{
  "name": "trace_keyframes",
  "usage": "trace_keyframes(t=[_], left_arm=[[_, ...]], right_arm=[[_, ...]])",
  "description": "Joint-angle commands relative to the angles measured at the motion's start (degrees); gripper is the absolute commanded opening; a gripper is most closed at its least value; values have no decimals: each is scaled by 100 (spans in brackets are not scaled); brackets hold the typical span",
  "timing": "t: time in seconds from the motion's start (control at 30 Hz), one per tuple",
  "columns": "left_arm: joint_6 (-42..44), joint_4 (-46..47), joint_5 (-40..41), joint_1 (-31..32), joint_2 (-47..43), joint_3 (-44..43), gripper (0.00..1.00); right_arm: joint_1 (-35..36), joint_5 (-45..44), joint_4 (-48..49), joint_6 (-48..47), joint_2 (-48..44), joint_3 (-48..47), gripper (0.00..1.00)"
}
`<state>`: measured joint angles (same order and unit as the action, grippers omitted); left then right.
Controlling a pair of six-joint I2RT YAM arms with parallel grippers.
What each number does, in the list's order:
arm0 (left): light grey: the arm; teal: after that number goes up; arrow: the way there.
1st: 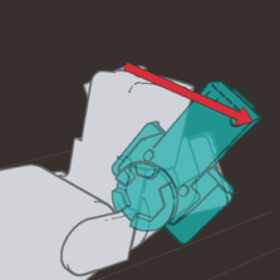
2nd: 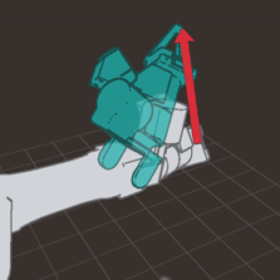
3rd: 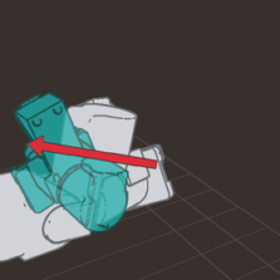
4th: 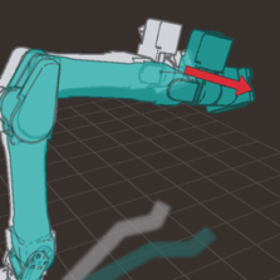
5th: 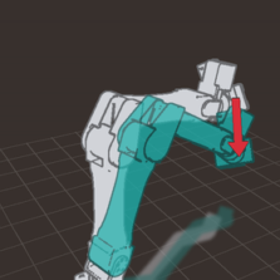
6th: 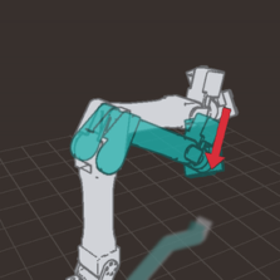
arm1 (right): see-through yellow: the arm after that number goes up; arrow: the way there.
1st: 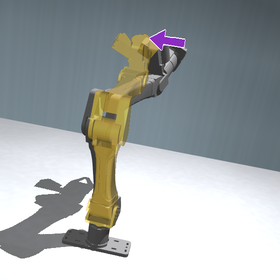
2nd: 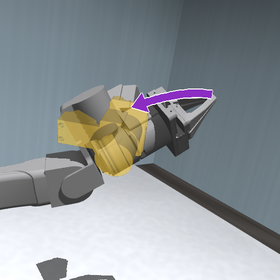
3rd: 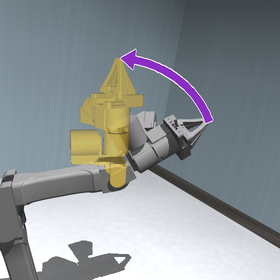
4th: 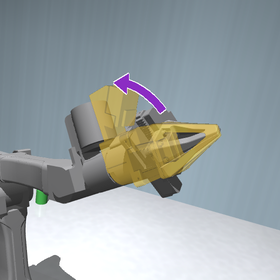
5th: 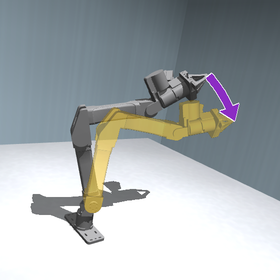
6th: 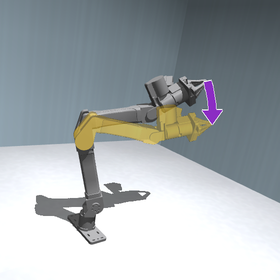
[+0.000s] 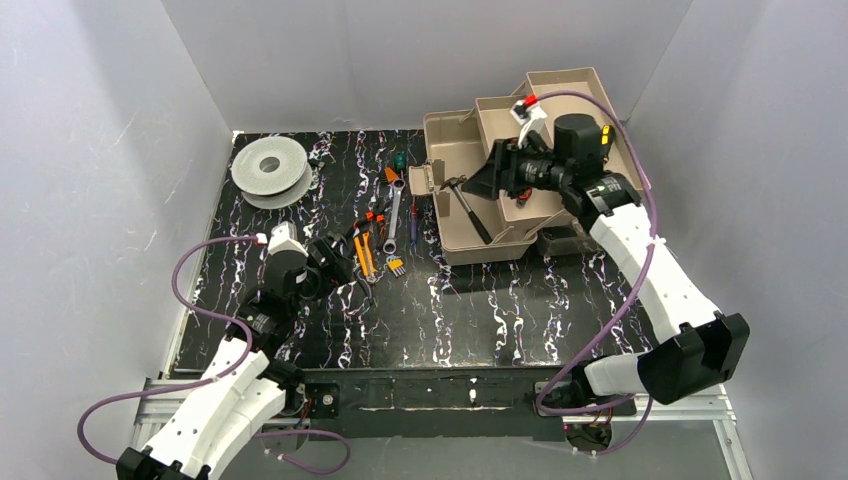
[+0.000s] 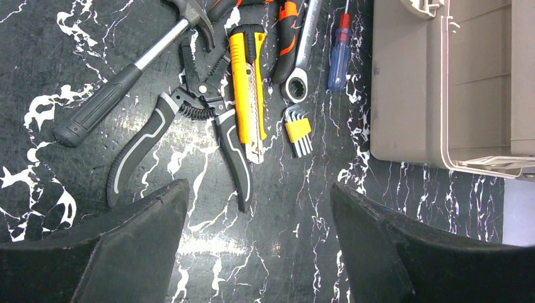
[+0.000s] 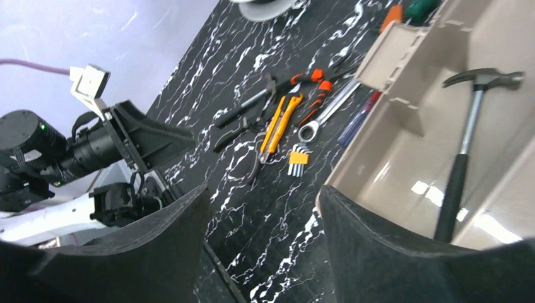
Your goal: Pack the tool kit
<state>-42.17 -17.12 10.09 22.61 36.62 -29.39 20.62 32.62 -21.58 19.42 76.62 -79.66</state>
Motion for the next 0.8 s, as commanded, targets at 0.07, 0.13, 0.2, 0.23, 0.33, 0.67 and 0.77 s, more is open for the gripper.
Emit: trace_keyframes(t=[0.07,0.13,0.2,0.23,0.33,0.67,0.77], left_arm=[[56,-143,176,-17,-212,131,82],[72,-143,231,-20,-254,175,82],[108,-169,288,-12,-273,187,83],[118,-189,318,-18,-270,184,83],[158,-228,406,-20,-245,173,84],[-108,-637,1203,-18,365,-5,87],[-73,-896,1550,-18,878,-368,87]], right_arm=[[506,-149,451,60,204,151,76],[647,-166,506,56,276,206,76],[809,-143,576,33,369,230,89],[849,-138,565,35,441,218,97],[977,-70,485,98,699,113,98],[1562,-1113,519,-46,676,482,98],[1671,-1260,444,-91,670,576,98]])
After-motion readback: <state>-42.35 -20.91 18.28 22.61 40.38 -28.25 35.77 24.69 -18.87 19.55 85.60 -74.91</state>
